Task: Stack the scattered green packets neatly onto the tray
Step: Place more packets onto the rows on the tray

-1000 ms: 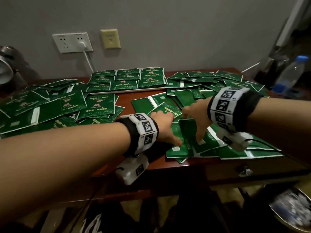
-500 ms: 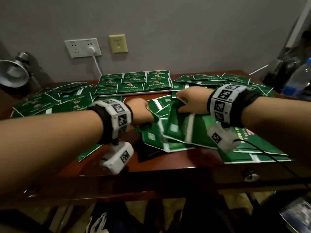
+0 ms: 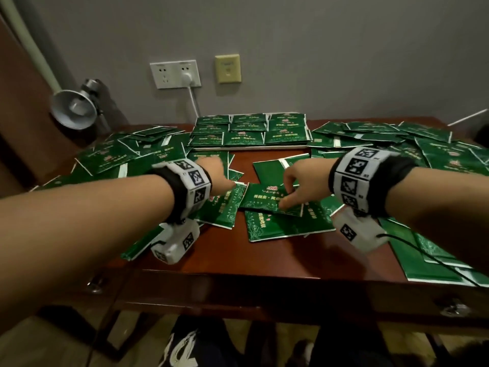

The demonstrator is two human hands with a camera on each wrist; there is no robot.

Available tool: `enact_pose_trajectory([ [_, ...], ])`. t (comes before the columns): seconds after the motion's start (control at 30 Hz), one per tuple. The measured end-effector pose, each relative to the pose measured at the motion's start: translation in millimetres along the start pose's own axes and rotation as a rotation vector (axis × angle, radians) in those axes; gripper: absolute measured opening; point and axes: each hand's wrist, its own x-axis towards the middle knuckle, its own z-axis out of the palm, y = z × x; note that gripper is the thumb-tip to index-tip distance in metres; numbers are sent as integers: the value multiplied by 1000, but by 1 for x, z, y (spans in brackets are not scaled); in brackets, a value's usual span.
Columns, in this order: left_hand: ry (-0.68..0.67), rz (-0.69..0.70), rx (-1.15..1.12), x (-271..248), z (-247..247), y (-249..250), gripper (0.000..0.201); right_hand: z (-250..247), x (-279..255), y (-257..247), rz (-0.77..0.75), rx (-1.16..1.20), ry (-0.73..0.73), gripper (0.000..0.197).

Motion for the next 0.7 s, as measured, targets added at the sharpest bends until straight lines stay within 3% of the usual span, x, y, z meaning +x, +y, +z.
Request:
enact_pose_trajectory([
  [0.07, -138, -60, 148, -9, 5, 2, 65, 2, 9, -4, 21, -37, 16, 61],
  [0.13, -212, -56, 238, -17, 10, 6, 75, 6, 16, -8, 45, -36, 14, 74],
  [0.27, -164, -53, 47, -9, 19, 10, 51, 13, 30, -19, 28, -45, 45, 95],
  [0.3, -165, -59, -36, -4, 22, 9, 50, 13, 32, -22, 14, -42, 53, 96],
  [0.37, -153, -63, -111, 1, 27, 9, 67, 12, 35, -26, -2, -3, 59, 93],
  [0.53, -65, -14, -85, 4, 34, 3, 88, 16, 37, -27, -63, -124, 223, 88],
  [0.6, -50, -17, -46, 6, 27, -5, 92, 16, 38, -24, -72, -108, 219, 92],
  [0.7, 29, 22, 84, 11, 10, -17, 74, 10, 37, -19, -60, -80, 172, 103],
])
